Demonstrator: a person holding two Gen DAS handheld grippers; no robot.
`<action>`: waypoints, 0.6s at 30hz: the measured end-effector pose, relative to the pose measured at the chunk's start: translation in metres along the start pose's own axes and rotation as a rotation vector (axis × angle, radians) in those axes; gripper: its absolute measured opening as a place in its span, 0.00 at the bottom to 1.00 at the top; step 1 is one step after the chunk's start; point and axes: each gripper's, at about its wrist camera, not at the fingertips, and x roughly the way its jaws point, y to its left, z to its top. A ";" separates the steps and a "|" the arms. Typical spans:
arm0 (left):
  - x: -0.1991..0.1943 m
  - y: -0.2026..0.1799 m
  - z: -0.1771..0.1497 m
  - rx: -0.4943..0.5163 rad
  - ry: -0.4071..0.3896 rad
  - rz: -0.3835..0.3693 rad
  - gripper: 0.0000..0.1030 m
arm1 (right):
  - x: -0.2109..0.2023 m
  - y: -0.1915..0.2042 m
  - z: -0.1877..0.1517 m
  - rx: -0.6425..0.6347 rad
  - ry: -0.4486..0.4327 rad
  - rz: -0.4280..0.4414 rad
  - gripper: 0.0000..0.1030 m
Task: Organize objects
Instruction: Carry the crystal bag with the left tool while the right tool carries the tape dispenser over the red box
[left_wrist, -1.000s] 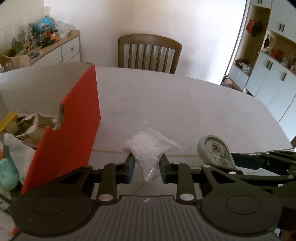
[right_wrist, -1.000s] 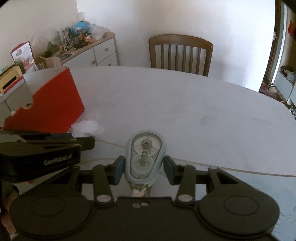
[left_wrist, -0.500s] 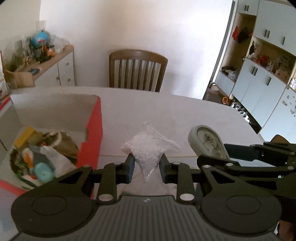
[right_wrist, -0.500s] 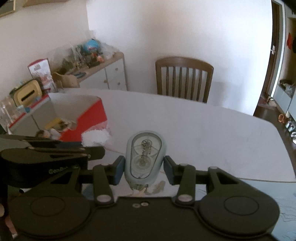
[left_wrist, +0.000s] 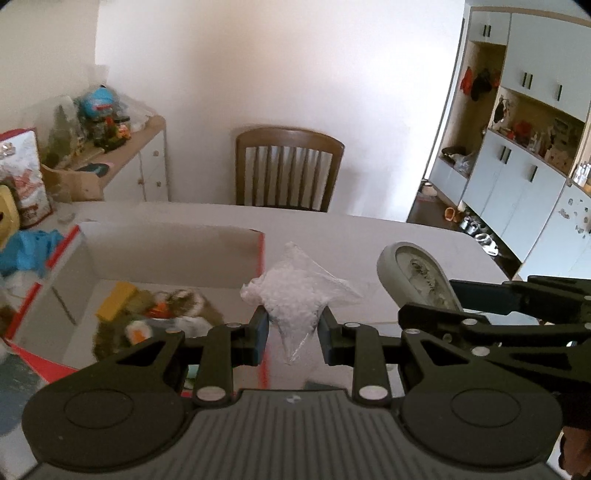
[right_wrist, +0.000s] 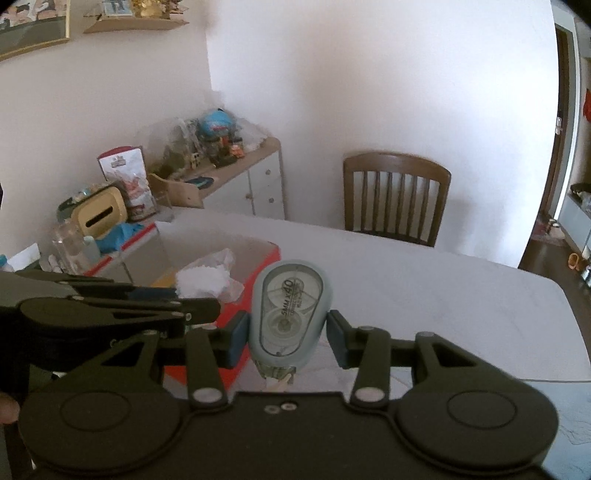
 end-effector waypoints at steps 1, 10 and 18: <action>-0.004 0.007 0.001 0.002 -0.003 0.004 0.27 | 0.000 0.006 0.002 -0.001 -0.004 0.002 0.42; -0.016 0.065 0.004 0.000 -0.005 0.045 0.27 | 0.015 0.051 0.014 -0.020 -0.019 0.008 0.42; -0.011 0.116 0.011 -0.012 0.008 0.091 0.27 | 0.042 0.082 0.020 -0.034 0.000 0.013 0.43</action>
